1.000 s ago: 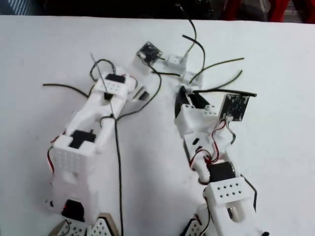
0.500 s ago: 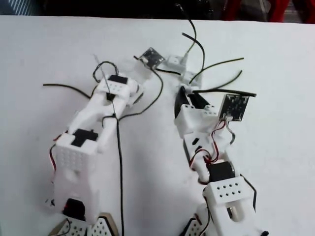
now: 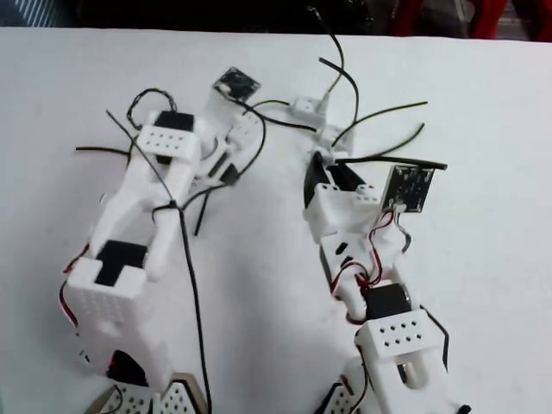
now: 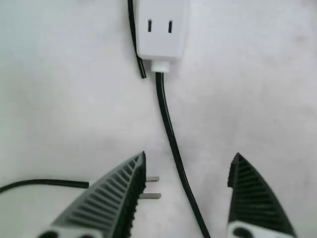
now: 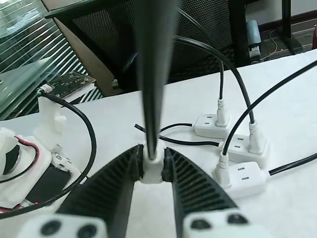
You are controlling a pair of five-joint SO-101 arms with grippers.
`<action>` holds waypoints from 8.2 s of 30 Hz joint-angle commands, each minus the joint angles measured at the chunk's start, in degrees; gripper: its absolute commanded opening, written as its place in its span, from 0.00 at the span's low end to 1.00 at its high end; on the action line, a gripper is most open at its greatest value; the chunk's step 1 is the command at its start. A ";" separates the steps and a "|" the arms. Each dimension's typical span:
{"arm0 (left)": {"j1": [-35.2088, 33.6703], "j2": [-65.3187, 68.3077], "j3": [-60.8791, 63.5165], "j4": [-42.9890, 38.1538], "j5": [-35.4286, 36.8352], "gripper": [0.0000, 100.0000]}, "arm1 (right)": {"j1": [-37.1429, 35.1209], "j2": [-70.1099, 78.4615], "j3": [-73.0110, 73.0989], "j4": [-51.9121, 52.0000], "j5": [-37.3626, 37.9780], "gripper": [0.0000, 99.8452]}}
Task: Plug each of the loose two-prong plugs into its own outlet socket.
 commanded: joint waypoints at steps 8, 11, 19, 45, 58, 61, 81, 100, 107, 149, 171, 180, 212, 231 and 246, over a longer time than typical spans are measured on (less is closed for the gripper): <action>-0.66 7.87 -4.04 0.18 0.70 0.22 | -0.57 0.13 -0.79 -0.92 0.26 0.02; -0.31 10.24 -6.59 2.55 0.62 0.14 | -0.57 0.13 -0.79 -0.92 0.26 0.02; -0.22 13.67 -14.42 12.66 0.62 0.05 | -0.57 0.13 -0.79 -0.92 0.26 0.02; -0.48 11.21 -16.53 37.54 -5.98 0.02 | -0.57 0.13 -0.79 -1.01 0.26 0.02; -3.21 -7.34 1.05 37.89 -8.62 0.02 | -0.57 0.13 -0.79 -1.10 0.35 0.02; -3.56 -18.15 10.20 34.46 -10.20 0.02 | -0.66 0.13 -0.79 -1.01 0.35 0.02; -8.57 -36.97 33.67 8.44 -7.38 0.27 | -6.81 0.22 -0.44 1.98 9.05 0.02; 2.68 -12.00 24.26 -13.45 -1.41 0.32 | -2.42 0.22 -2.73 4.70 9.49 0.02; 6.64 -1.63 9.76 2.46 -9.76 0.21 | -2.42 0.22 -2.73 4.70 9.49 0.02; -21.67 -83.82 75.96 -24.62 5.54 0.30 | -9.98 25.54 -15.47 5.76 15.65 0.02; -23.16 -85.49 86.77 -32.97 0.53 0.31 | -20.44 48.04 -31.03 10.86 26.90 0.02; -23.16 -85.49 86.77 -32.97 0.35 0.31 | -17.71 49.36 -30.77 8.40 27.43 0.02; -23.08 -85.41 86.95 -32.97 0.35 0.31 | -16.66 56.57 -30.15 6.90 27.43 0.02; -23.08 -85.41 86.95 -32.97 0.35 0.30 | -8.48 61.58 -37.45 6.73 26.99 0.02; -23.08 -85.41 86.95 -32.97 0.35 0.30 | -1.80 61.49 -40.00 4.53 26.90 0.26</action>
